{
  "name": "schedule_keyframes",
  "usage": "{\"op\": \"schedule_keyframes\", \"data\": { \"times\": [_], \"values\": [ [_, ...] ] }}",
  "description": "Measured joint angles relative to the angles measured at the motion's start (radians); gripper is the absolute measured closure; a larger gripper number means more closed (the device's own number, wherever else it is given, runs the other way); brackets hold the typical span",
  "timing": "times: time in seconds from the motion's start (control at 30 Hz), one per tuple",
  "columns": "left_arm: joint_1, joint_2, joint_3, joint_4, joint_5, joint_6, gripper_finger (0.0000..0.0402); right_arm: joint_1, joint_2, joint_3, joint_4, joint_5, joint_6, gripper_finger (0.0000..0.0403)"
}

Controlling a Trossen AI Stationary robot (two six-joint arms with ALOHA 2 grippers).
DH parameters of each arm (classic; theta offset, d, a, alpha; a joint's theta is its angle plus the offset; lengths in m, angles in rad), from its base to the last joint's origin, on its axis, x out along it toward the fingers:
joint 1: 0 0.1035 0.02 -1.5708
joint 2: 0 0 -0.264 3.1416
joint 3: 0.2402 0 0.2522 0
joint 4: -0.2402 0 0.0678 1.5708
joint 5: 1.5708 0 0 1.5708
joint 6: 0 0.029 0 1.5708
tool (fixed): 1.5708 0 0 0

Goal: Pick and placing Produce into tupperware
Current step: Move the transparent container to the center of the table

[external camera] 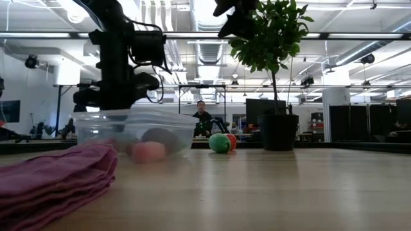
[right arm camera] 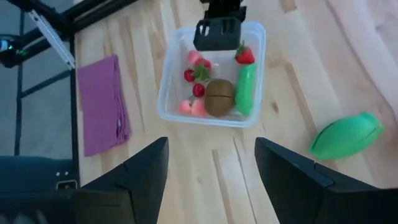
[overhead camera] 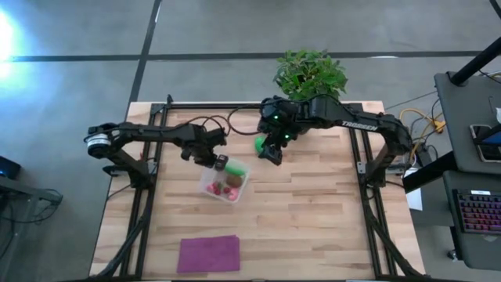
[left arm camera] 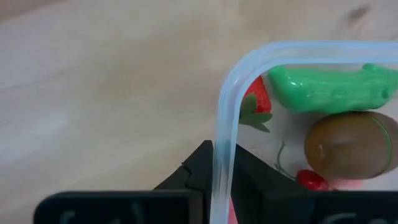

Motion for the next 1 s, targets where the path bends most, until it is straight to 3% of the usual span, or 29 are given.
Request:
{"op": "schedule_keyframes", "data": {
  "times": [0.37, 0.6, 0.83, 1.0],
  "values": [
    [0.074, 0.0, -0.002, 0.112, -0.012, -0.185, 0.0376, 0.0, -0.111, -0.144, 0.016, 0.14, 0.049, 0.0172],
    [0.079, 0.0, -0.001, 0.112, -0.013, -0.187, 0.0376, 0.0, -0.153, -0.255, 0.069, 0.151, 0.077, 0.0172],
    [0.078, 0.0, 0.012, 0.108, -0.016, -0.204, 0.0376, -0.001, -0.154, -0.282, 0.102, 0.175, 0.08, 0.0172],
    [0.078, 0.0, 0.013, 0.109, -0.028, -0.203, 0.0349, -0.001, -0.154, -0.282, 0.119, 0.178, 0.073, 0.0172]
  ]
}}
